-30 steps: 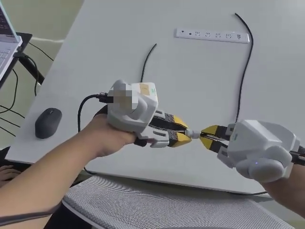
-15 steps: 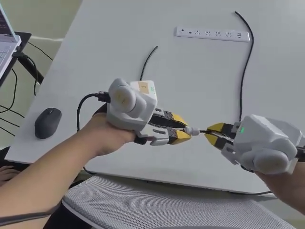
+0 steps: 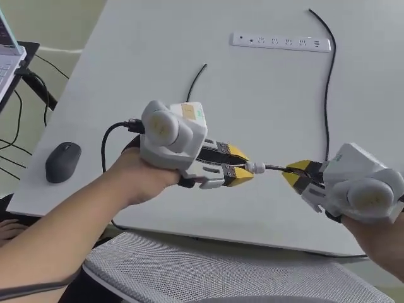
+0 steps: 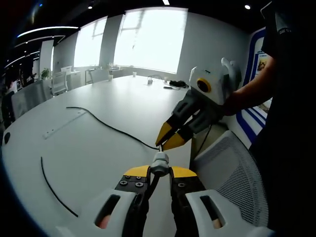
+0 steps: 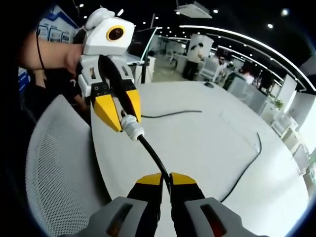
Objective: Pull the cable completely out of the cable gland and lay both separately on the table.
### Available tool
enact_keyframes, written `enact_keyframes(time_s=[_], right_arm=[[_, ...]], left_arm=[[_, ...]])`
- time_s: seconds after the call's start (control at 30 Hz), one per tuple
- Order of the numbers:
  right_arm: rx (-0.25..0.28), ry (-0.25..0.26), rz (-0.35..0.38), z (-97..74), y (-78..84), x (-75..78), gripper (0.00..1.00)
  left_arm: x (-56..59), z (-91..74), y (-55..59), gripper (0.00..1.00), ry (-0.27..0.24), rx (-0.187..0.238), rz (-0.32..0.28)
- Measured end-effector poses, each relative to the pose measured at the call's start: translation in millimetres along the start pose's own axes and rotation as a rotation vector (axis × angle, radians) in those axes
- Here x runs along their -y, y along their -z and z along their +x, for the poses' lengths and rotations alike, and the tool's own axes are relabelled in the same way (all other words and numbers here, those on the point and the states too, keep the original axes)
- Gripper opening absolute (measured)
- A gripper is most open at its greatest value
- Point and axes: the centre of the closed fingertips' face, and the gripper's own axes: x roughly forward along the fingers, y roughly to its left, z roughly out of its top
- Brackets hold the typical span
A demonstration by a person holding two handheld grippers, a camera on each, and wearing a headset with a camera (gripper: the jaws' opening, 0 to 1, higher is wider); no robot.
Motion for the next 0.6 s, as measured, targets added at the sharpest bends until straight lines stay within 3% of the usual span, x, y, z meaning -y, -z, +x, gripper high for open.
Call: enact_keyframes(time_s=[0.1,0.27,0.6], right_arm=[[-0.012,0.043,0.067,-1.7,8.2,8.0,0.0],[-0.017,0.069,0.136,-2.0,20.2,13.7,0.0],[-0.01,0.116,0.4,-1.2,37.4,19.6,0.0]], left_arm=[[0.6,-0.7,-3.0,0.15,-0.012,0.007,0.004],[0.1,0.0,-3.1,0.15,-0.026,0.007,0.009],[-2.7,6.4,-4.5,0.15,-0.059,0.013,0.025]])
